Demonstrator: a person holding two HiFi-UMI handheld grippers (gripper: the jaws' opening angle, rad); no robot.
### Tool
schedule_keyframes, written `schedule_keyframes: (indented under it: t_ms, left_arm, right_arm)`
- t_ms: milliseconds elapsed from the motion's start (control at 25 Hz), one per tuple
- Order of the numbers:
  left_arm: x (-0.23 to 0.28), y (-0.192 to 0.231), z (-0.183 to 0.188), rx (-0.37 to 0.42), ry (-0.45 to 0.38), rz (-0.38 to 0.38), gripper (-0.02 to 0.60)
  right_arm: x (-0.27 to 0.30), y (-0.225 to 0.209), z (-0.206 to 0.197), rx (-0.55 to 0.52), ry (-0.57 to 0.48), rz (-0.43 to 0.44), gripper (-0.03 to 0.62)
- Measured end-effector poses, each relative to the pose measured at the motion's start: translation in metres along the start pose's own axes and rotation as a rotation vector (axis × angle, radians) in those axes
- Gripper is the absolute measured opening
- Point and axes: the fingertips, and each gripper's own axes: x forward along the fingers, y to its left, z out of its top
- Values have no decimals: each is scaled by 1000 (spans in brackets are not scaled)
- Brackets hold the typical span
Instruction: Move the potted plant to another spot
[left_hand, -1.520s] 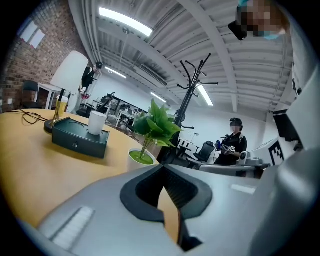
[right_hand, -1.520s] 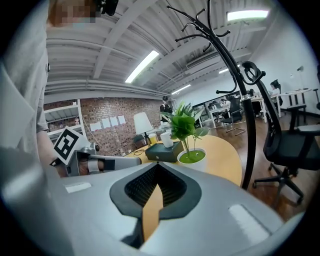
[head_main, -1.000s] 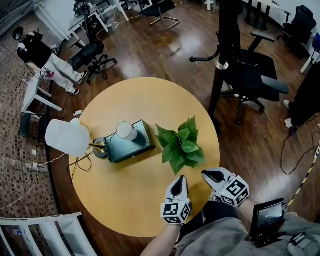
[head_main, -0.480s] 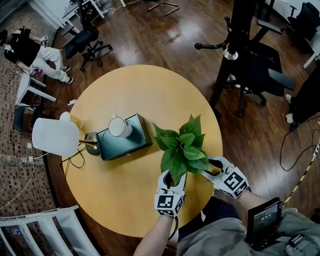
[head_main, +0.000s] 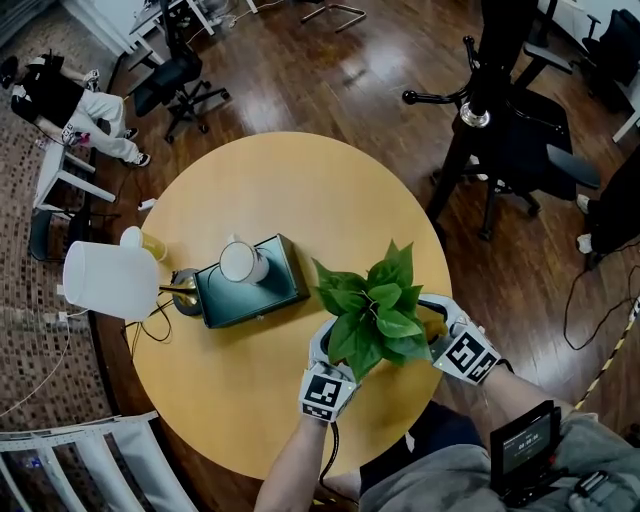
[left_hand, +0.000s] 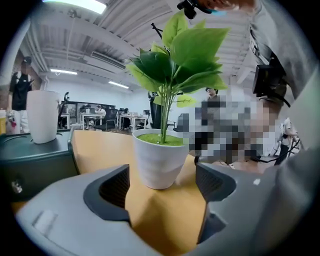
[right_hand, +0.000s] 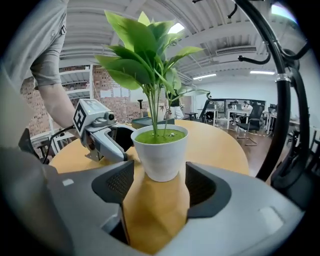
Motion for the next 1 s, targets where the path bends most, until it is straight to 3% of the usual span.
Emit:
schedule_keyframes:
  t_ms: [240, 520, 640, 1000]
  left_arm:
    - [11, 3, 8, 107, 28, -78, 446]
    - [19, 1, 19, 187, 60, -151, 428]
    - [20, 2, 18, 179, 57, -144, 411]
    - [10, 2, 25, 137, 61, -125, 405]
  right_arm:
    - [12, -4, 3, -70, 24, 64, 372]
    - [19, -8, 11, -122, 38, 132, 373]
    - [21, -4, 13, -152, 39, 171, 330]
    - [18, 1, 22, -155, 49, 187, 325]
